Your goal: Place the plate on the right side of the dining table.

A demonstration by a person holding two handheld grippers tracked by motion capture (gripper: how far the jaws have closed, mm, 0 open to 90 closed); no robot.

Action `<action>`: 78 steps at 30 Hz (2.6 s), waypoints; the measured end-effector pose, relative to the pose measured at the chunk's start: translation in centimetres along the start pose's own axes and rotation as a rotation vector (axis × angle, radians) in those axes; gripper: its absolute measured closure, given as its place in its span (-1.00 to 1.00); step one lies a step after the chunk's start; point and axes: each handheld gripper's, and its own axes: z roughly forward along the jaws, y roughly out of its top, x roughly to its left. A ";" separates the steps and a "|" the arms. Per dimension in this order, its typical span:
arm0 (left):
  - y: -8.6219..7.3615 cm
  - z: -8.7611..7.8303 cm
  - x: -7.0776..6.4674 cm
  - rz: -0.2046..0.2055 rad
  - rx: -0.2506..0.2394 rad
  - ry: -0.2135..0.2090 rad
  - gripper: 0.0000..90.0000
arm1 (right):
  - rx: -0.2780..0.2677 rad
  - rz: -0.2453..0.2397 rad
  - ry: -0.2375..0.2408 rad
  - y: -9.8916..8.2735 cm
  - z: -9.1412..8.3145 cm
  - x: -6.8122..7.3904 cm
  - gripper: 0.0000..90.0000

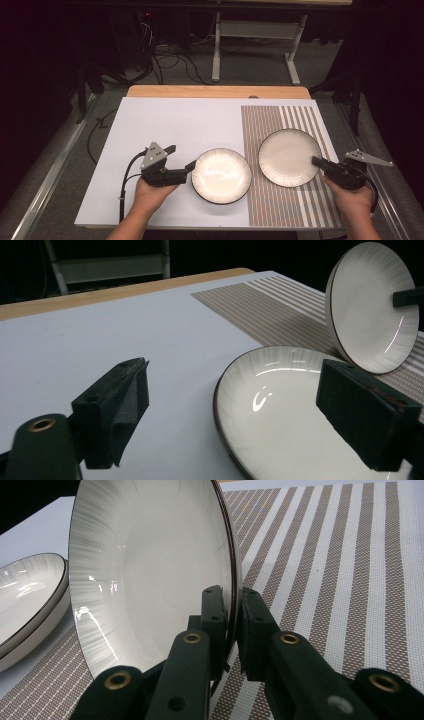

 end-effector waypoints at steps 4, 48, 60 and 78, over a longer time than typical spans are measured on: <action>-0.3 -2.0 0.8 -0.006 -0.024 0.035 -0.94 | 0.009 0.007 -0.013 0.2 0.3 0.1 0.89; -1.0 -4.0 2.5 -0.015 -0.058 0.069 -1.00 | 0.143 0.157 -0.137 0.1 3.7 -1.8 0.71; -1.1 -3.9 2.5 -0.005 -0.046 0.073 -1.00 | 0.139 0.102 -0.183 -0.2 3.8 -1.8 0.56; -1.0 -4.2 2.5 -0.010 -0.046 0.070 -1.00 | -0.123 -0.134 -0.073 1.6 1.1 3.5 -0.28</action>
